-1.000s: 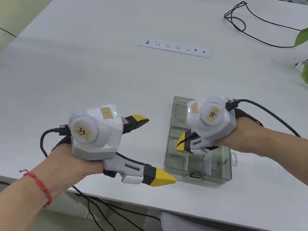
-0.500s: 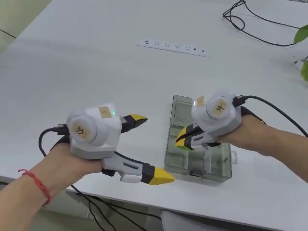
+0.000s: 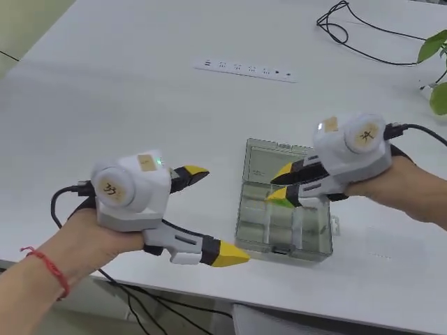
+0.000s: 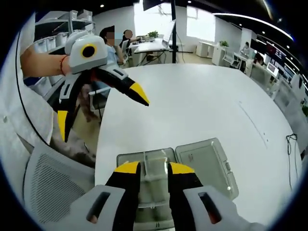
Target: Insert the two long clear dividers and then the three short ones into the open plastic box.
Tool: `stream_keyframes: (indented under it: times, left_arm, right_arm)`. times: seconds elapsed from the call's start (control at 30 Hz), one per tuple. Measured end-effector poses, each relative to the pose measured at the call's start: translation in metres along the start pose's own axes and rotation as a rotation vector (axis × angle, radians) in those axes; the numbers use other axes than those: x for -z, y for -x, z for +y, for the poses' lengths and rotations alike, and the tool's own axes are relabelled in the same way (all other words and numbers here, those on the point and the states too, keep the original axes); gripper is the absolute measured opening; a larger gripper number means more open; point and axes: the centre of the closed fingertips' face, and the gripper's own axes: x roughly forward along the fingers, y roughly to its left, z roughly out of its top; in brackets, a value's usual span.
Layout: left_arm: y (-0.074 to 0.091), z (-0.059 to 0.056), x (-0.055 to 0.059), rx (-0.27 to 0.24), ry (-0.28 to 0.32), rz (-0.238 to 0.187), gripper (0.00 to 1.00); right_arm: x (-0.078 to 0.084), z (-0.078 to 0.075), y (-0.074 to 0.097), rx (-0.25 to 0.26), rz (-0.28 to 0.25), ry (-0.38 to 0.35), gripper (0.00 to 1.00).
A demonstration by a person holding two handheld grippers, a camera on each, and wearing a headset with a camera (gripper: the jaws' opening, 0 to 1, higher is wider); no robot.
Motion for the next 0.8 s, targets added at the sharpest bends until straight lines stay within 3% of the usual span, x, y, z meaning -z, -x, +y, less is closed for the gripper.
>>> stream_keyframes:
  times: [0.17, 0.37, 0.5, 0.8]
  left_arm:
    - [-0.001, -0.003, 0.003, 0.003, -0.010, 0.015, 1.00]
    - [-0.002, -0.007, 0.001, 0.005, -0.013, 0.016, 1.00]
    - [-0.002, -0.008, 0.000, 0.006, -0.013, 0.017, 1.00]
    - [0.000, -0.009, 0.002, 0.004, -0.011, 0.022, 1.00]
  right_arm:
    - [0.002, -0.005, 0.021, 0.029, -0.039, -0.035, 0.28]
    - [0.020, -0.006, 0.038, 0.053, -0.037, -0.046, 0.34]
    - [0.040, -0.010, 0.051, 0.064, -0.010, -0.048, 0.38]
    - [0.078, -0.002, 0.077, 0.085, 0.066, -0.061, 0.46]
